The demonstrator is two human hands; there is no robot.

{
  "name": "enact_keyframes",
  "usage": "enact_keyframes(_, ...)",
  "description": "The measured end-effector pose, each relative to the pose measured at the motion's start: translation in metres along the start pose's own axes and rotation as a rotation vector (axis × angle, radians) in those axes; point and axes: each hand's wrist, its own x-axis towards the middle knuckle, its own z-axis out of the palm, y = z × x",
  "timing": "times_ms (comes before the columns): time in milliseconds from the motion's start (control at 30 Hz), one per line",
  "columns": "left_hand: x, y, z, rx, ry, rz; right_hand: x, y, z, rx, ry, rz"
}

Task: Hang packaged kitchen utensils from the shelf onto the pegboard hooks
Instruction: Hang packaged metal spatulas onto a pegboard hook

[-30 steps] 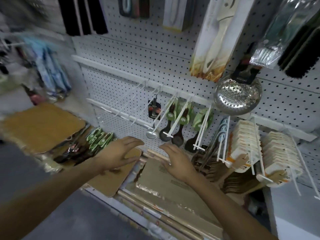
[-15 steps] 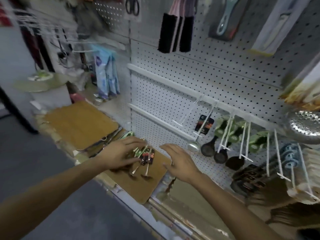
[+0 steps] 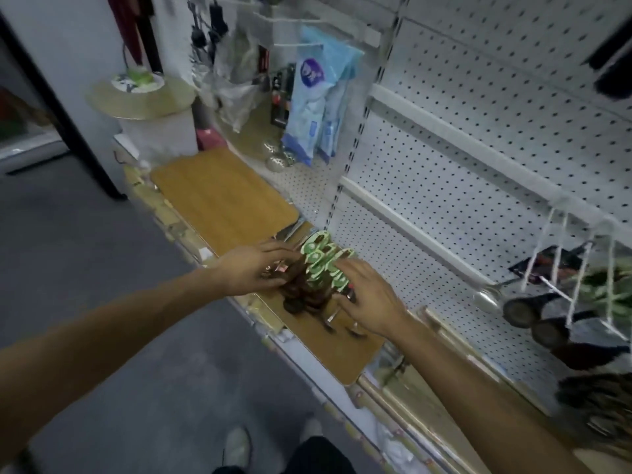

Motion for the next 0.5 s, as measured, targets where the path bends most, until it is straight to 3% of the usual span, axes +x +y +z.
enact_keyframes(267, 0.012, -0.114, 0.072, -0.016, -0.066, -0.208, 0.107, 0.028, 0.103, 0.054, -0.218, 0.121)
enact_keyframes(500, 0.075, -0.215, 0.197, -0.085, -0.205, -0.331, 0.219, 0.086, 0.231, 0.219, -0.304, 0.293)
